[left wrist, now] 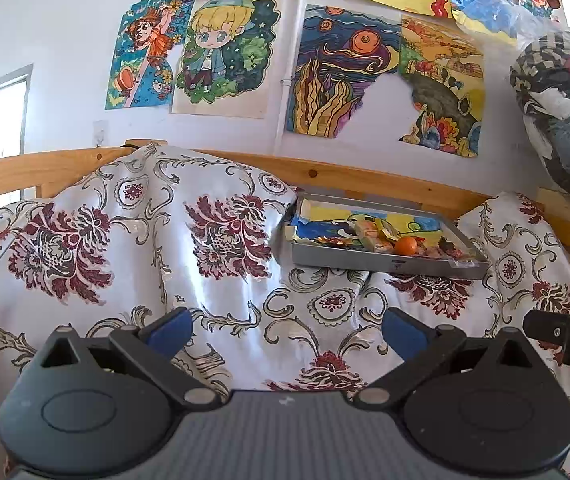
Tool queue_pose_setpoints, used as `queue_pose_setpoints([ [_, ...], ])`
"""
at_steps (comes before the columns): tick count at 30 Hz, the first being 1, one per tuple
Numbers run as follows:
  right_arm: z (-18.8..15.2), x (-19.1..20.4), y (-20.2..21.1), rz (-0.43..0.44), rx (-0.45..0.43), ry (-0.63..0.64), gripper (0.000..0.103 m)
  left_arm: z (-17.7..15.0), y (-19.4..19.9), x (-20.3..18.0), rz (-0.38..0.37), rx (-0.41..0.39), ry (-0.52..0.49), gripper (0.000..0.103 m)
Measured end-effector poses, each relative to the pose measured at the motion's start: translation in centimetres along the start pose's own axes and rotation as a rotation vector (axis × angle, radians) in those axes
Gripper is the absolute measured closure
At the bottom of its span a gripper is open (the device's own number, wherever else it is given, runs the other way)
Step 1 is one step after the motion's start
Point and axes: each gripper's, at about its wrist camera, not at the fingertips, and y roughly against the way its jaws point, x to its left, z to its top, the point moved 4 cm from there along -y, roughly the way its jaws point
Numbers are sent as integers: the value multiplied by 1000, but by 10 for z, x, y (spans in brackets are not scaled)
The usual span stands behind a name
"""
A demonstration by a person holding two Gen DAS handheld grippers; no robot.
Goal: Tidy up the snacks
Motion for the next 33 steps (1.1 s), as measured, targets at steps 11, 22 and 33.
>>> queue_pose_setpoints([
  [11, -1, 1, 0, 2, 2, 2, 1, -1, 0, 0, 3, 1, 3, 0],
  [22, -1, 1, 0, 1, 3, 3, 1, 0, 1, 0, 15, 15, 6, 0],
  [33, -1, 1, 0, 1, 4, 4, 1, -2, 0, -2, 5, 31, 1, 0],
])
